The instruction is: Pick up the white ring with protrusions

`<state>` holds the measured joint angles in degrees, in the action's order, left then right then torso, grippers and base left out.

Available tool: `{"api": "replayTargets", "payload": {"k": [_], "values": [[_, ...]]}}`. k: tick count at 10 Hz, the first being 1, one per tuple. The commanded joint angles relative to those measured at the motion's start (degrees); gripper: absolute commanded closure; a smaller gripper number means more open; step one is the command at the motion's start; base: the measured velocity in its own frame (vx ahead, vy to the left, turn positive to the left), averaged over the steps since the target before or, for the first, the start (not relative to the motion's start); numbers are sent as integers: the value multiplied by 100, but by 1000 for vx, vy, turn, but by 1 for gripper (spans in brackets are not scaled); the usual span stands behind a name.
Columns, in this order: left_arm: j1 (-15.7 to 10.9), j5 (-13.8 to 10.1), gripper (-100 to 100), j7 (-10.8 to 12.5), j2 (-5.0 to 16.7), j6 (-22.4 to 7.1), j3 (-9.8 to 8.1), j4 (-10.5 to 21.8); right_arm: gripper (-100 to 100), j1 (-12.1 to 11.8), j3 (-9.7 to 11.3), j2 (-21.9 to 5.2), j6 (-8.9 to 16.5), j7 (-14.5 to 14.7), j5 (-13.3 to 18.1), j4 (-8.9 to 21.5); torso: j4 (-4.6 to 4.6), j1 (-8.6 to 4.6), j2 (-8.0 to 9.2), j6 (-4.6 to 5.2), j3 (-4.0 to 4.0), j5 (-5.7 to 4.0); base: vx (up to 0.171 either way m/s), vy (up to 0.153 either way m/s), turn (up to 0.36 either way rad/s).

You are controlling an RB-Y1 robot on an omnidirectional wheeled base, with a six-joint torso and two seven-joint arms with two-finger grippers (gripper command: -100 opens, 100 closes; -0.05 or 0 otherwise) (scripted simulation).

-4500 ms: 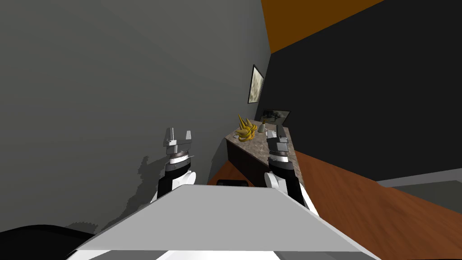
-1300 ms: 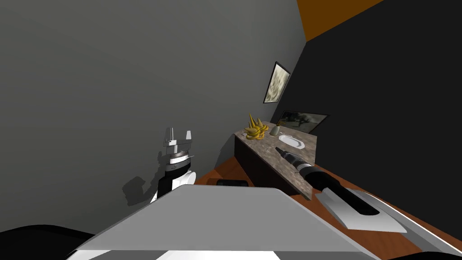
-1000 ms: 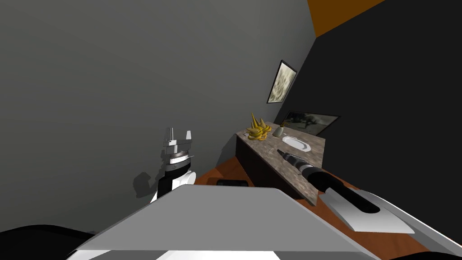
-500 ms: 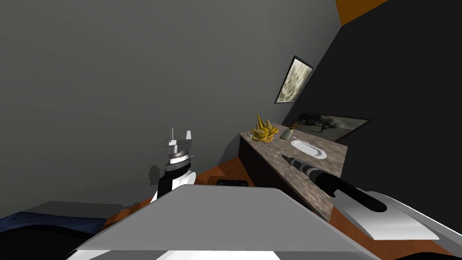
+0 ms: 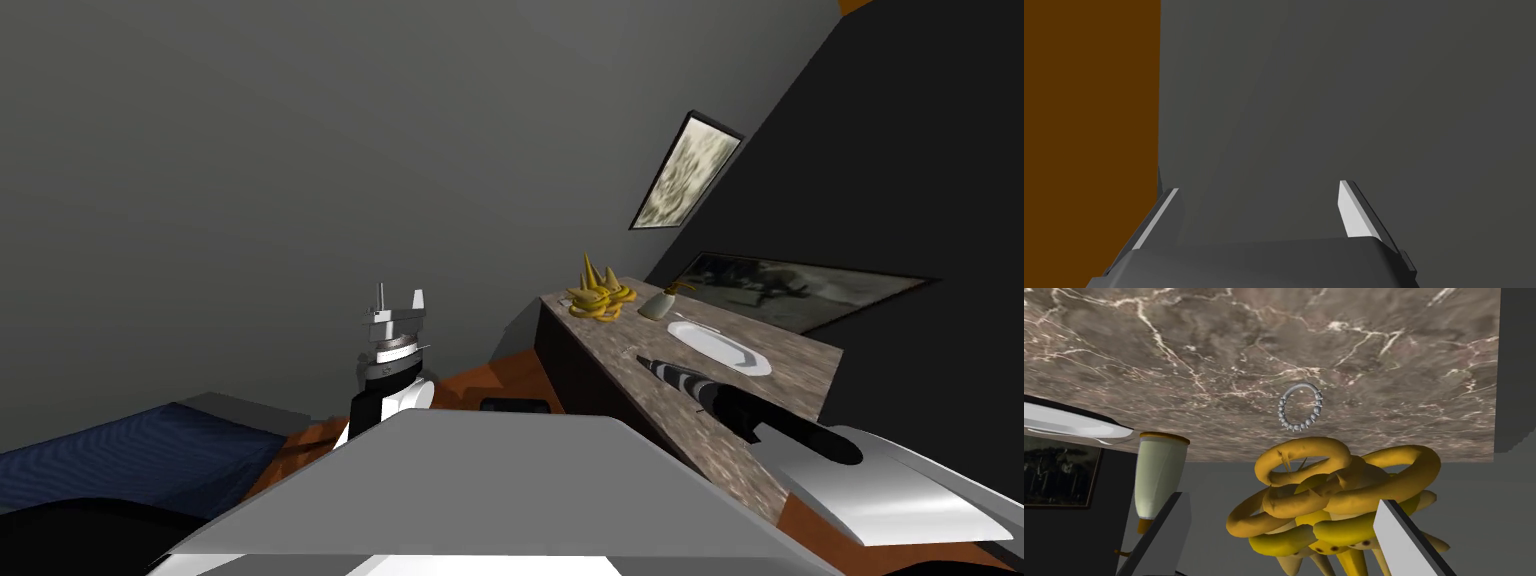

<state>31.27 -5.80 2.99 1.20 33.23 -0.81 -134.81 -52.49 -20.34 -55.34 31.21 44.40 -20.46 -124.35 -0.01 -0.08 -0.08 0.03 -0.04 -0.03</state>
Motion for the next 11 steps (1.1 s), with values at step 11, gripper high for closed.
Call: {"api": "replayTargets", "payload": {"k": [11], "values": [[0,0,0,0,0,0,0,0,-100,-680,-88,-975,1669,980,-1013,629,-1,2,-6,0,-4,0,6,-8,241]]}}
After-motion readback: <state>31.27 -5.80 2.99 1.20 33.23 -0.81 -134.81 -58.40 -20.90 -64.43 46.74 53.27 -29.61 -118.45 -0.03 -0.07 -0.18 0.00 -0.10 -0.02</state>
